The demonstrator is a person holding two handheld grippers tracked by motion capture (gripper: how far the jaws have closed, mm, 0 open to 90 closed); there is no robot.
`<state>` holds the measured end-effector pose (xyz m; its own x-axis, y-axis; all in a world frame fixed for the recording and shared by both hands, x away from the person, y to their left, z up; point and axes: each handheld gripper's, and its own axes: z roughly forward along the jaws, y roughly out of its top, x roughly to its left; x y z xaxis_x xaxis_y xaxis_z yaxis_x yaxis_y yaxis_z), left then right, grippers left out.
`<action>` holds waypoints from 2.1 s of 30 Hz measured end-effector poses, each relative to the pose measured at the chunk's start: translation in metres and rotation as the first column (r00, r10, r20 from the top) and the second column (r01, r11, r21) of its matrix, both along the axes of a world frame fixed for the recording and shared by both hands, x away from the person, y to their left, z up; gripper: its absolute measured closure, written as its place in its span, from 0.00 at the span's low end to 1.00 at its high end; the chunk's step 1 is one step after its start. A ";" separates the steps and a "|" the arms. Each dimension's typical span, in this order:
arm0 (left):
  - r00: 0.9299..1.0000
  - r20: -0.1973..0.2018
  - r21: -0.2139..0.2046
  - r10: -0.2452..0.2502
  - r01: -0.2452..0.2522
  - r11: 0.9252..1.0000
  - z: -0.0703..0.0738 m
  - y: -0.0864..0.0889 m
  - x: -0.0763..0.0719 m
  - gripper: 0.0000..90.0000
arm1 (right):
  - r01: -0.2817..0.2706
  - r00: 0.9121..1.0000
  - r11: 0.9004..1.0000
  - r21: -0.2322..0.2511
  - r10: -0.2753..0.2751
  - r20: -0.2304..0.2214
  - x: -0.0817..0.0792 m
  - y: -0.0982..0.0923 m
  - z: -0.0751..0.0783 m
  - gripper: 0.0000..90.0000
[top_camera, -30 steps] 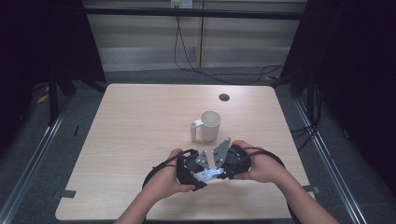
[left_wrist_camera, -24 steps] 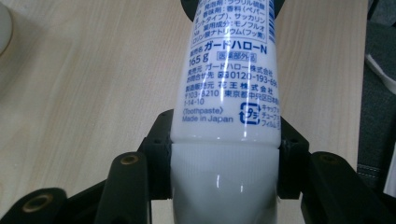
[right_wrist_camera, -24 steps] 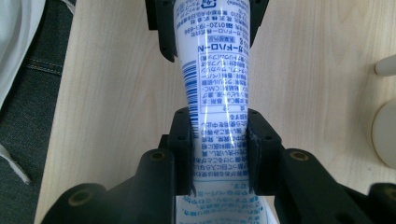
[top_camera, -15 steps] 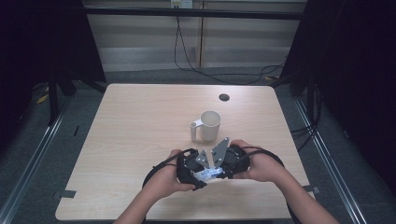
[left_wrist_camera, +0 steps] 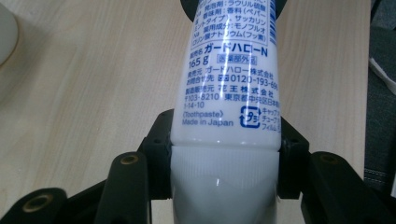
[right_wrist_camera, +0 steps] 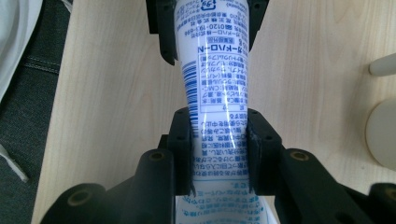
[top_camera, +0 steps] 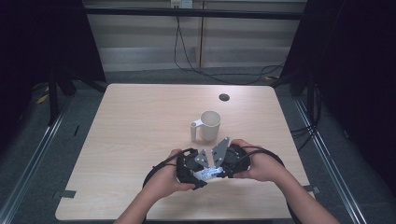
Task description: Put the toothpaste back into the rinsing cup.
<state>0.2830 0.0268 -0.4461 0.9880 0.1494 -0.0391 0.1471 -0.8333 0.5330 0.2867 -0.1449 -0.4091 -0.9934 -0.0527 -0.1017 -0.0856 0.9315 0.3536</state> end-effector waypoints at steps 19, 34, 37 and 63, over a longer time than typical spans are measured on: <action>1.000 0.020 -0.065 0.022 -0.021 0.998 0.003 0.007 0.001 0.59 | 0.026 1.000 0.995 0.093 -0.026 -0.007 0.001 -0.006 0.004 0.72; 1.000 0.008 -0.105 0.028 -0.027 0.994 0.003 0.016 0.004 0.59 | 0.138 0.990 0.968 0.210 -0.138 -0.018 0.005 -0.023 -0.004 0.43; 1.000 0.012 -0.089 0.019 -0.018 0.996 -0.002 0.017 0.002 0.59 | 0.133 0.991 0.965 0.224 -0.130 -0.030 0.003 -0.021 -0.011 0.43; 0.998 -0.054 0.065 -0.011 0.014 0.998 -0.030 0.016 0.003 0.58 | 0.141 0.987 0.965 0.222 -0.121 -0.101 0.003 -0.019 -0.059 0.46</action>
